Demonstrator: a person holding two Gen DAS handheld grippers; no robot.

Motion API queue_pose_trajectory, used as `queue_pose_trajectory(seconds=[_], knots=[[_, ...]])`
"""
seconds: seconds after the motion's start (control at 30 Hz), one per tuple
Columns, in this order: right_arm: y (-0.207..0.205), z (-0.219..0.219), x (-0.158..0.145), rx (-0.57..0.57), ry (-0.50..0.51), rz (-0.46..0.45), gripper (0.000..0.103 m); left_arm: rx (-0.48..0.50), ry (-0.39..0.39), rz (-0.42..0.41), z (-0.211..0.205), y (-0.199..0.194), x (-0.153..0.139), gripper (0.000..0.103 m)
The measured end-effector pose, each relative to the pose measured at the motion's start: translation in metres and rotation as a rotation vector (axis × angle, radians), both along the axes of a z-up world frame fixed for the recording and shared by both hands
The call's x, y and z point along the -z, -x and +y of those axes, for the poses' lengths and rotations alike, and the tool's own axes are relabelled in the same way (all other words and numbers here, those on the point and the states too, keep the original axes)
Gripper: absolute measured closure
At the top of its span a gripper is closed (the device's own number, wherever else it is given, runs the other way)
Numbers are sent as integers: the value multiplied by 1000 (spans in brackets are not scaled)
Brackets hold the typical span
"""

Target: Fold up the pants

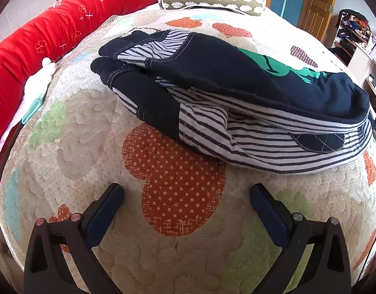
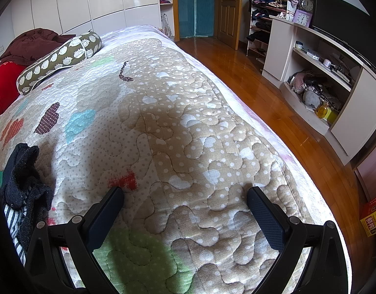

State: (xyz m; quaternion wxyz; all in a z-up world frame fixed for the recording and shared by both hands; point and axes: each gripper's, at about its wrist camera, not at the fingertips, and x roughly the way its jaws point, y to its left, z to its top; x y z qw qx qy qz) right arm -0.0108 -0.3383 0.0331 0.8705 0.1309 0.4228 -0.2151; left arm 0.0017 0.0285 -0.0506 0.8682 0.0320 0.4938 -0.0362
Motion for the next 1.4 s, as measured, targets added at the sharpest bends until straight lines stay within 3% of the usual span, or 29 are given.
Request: queue_pose_trajectory(seconds=[0.5, 1.4], knots=[[0, 0, 0, 0, 0, 0, 1, 0, -23, -58, -10, 5, 1, 0], [0, -1, 1, -2, 1, -1, 1, 60, -3, 23, -5, -12, -2, 0]])
